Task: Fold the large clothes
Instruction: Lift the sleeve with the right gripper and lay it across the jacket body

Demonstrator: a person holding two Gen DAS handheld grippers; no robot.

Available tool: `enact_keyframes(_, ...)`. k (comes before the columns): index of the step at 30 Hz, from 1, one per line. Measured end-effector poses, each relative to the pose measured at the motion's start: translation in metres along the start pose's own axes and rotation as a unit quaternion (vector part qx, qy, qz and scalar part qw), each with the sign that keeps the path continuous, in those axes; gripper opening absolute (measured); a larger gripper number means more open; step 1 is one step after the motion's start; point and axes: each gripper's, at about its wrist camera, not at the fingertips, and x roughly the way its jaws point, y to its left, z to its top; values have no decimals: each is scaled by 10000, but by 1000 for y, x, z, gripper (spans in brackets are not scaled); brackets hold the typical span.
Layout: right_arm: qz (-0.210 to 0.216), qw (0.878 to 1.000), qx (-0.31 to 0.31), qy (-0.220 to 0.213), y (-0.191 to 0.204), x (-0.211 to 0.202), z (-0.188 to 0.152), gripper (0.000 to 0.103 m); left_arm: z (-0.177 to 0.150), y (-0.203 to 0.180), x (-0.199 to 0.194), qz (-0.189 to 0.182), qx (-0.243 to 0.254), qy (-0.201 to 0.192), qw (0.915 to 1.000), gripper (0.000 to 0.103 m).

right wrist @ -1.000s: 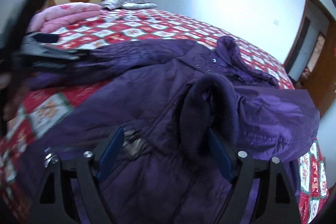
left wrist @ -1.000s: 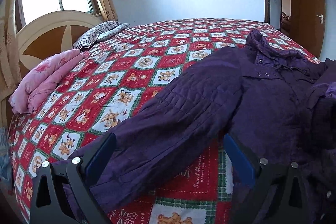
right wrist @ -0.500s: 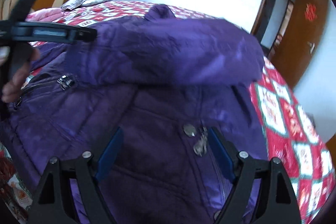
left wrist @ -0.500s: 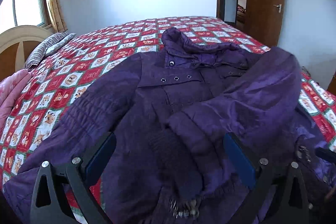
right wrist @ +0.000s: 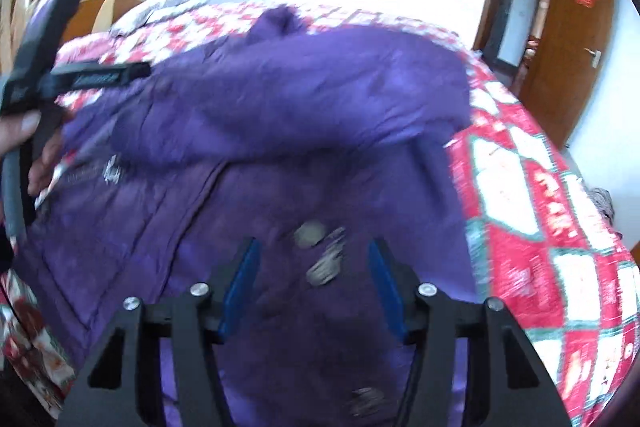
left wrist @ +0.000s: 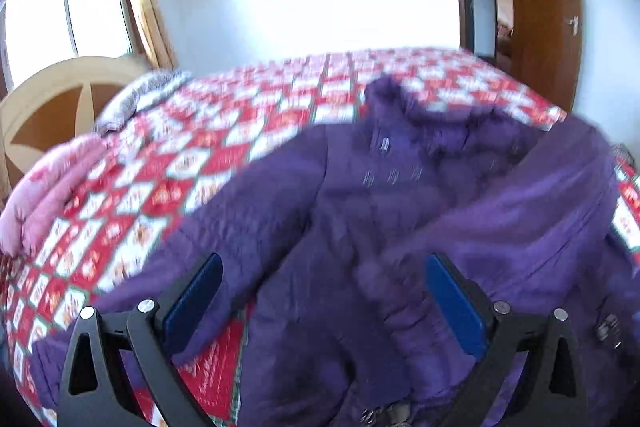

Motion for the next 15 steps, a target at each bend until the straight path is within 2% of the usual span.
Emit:
enact_keyframes(2,-217,9994,253,-120,-24,-6,13,58,9,-10,-7,-160,11,-163,9997,102)
enact_keyframes(4,-401,9972,557,-293,-48,-6,31,58,10,-26,-4,-308,173,-155,9993,102)
enact_keyframes(9,-901,9867,1097,-787,-87,12,78,59,8,-56,29,-152,400,3,9991,102)
enact_keyframes(13,-771,9844,1140,-1094,-91,35,98,59,2,-53,67,331,347,364,9982,102)
enact_keyframes(15,-606,9872,1099,-985,-87,54,103,61,-3,-45,80,335,220,568,9976,102)
